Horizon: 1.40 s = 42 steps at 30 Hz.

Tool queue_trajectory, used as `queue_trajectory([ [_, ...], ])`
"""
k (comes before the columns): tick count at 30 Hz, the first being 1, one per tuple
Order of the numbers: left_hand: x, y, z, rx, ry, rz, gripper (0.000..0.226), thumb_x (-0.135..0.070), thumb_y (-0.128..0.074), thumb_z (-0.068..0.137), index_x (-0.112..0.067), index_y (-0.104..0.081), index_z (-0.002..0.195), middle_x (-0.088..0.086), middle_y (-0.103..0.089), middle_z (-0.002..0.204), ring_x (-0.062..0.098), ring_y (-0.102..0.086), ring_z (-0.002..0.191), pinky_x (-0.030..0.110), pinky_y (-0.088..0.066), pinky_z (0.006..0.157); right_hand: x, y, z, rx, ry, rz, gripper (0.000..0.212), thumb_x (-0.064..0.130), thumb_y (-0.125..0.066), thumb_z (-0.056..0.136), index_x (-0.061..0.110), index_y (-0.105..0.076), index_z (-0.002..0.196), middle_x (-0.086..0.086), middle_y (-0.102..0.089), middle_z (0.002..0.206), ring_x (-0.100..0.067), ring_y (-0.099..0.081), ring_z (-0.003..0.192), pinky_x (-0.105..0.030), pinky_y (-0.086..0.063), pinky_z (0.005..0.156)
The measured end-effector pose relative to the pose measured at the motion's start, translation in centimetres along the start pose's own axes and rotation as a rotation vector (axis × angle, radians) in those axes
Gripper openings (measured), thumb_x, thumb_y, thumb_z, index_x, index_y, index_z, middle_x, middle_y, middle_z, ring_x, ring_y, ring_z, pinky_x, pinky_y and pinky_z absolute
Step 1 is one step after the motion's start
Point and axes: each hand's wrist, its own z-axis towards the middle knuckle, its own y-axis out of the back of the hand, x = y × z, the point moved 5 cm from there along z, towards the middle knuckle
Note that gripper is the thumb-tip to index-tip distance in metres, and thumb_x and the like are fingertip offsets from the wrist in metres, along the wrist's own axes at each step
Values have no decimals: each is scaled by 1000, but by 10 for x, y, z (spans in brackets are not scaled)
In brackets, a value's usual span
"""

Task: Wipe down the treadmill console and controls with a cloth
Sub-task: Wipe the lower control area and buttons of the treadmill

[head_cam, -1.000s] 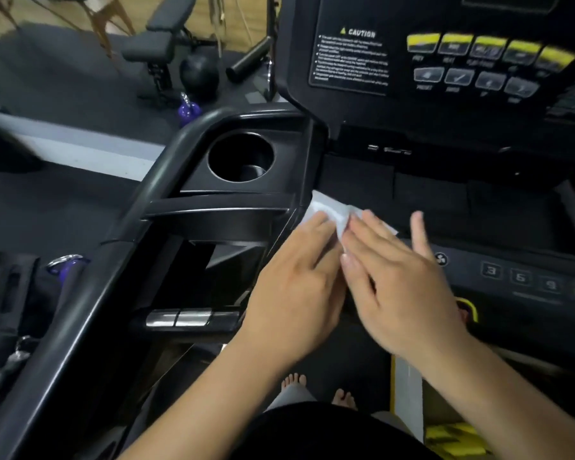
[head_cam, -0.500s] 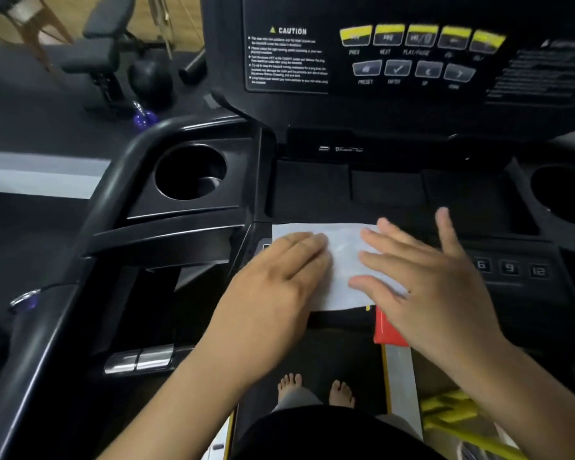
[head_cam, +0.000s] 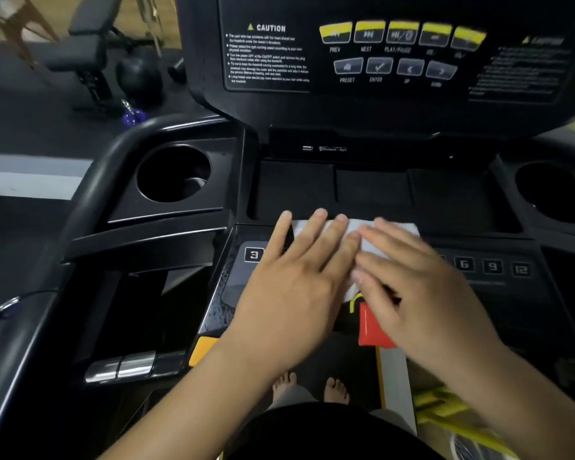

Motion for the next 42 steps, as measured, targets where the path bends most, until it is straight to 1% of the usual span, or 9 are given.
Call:
queue_trajectory([
  [6, 0, 5, -18, 113, -21, -35, 51, -43, -45, 100, -21, -48, 145, 7, -37, 157, 28, -27, 148, 55, -28, 116, -5, 5, -22, 40, 32, -25, 37, 37, -44, 96, 18, -70, 113, 0, -58, 136, -13, -39, 138, -18, -23, 114],
  [9, 1, 4, -8, 144, -15, -20, 55, -50, -42, 99, -25, -45, 147, 4, -35, 159, 27, -24, 149, 57, -24, 117, -12, 8, -15, 20, 5, -56, 39, 41, -48, 92, 18, -69, 116, -3, -56, 138, -19, -41, 136, -34, -35, 110],
  [12, 9, 5, 4, 186, -3, -16, 62, -57, -41, 96, -28, -40, 150, 3, -33, 159, 30, -22, 150, 57, -22, 118, -21, 11, 1, 79, -21, -151, 45, 49, -53, 86, 26, -65, 124, -2, -52, 144, -28, -43, 136, -51, -35, 109],
  [22, 11, 6, 8, 227, -24, -29, 65, -61, -44, 93, -35, -34, 152, 0, -32, 160, 28, -21, 150, 60, -21, 117, -19, 7, -6, 163, -16, -213, 50, 55, -44, 90, 32, -55, 133, 3, -47, 148, -22, -33, 143, -62, -20, 114],
  [29, 11, 11, -15, 230, -5, -10, 64, -65, -38, 93, -38, -33, 152, -1, -23, 163, 34, -12, 152, 64, -17, 117, -23, 17, -28, 162, -42, -225, 50, 60, -38, 92, 35, -55, 132, 4, -46, 149, -29, -34, 143, -67, -23, 111],
  [33, 11, 7, 17, 240, 24, 5, 68, -69, -35, 93, -39, -27, 153, 0, -27, 162, 33, -12, 152, 68, -8, 116, -25, 12, 0, 158, -63, -208, 50, 56, -37, 94, 32, -54, 134, 2, -49, 146, -19, -33, 144, -67, -16, 113],
  [36, 9, 9, 6, 229, 17, 25, 67, -65, -36, 93, -37, -28, 154, 3, -28, 162, 34, -11, 152, 69, -12, 115, -23, 21, -9, 90, -6, -205, 47, 50, -40, 94, 27, -60, 129, -1, -53, 143, -19, -36, 142, -68, -17, 112],
  [39, 4, 10, -2, 215, -2, 13, 62, -59, -39, 94, -36, -34, 152, 2, -26, 162, 35, -13, 151, 72, -17, 112, -16, 30, -14, -11, 35, -123, 41, 41, -47, 93, 20, -66, 124, -2, -57, 139, -18, -44, 137, -61, -23, 114],
  [42, 4, 10, 4, 217, -30, 28, 64, -61, -40, 92, -37, -35, 151, 1, -28, 162, 34, -12, 152, 73, -13, 112, -19, 19, -9, 22, 52, -113, 40, 41, -53, 91, 21, -66, 123, 3, -61, 134, -14, -48, 131, -53, -26, 115],
])
